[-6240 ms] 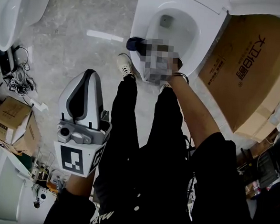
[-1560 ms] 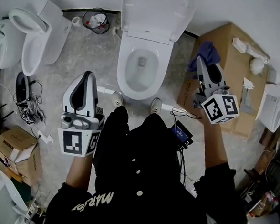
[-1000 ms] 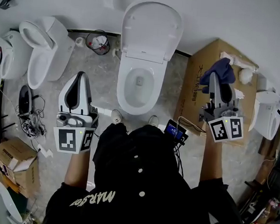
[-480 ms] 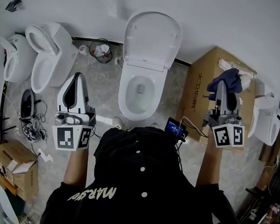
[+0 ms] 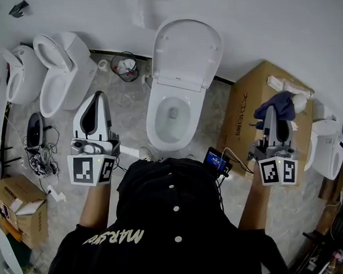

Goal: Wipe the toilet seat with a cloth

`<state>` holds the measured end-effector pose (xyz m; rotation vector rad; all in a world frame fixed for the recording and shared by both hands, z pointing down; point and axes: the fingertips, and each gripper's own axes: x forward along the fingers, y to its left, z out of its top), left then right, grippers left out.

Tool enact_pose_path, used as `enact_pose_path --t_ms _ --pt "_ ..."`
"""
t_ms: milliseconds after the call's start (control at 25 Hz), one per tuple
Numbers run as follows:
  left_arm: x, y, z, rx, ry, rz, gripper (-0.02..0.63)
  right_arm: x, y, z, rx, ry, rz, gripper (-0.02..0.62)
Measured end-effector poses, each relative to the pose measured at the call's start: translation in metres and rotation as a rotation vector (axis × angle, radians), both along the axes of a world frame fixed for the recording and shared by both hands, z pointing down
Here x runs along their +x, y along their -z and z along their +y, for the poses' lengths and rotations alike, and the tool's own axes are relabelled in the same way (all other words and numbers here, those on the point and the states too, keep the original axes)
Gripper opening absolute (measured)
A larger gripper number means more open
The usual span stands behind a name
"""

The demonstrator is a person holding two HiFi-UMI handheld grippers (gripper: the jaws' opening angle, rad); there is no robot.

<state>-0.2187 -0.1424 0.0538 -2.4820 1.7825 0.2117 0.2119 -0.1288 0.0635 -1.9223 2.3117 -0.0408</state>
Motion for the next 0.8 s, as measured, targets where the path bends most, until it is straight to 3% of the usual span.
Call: enact_pose_path --t_ms 800 --pt "-0.005 0.000 0.008 0.001 -0.003 0.006 0.011 -0.012 -0.003 0.009 -0.005 -0.002 0.008 0.083"
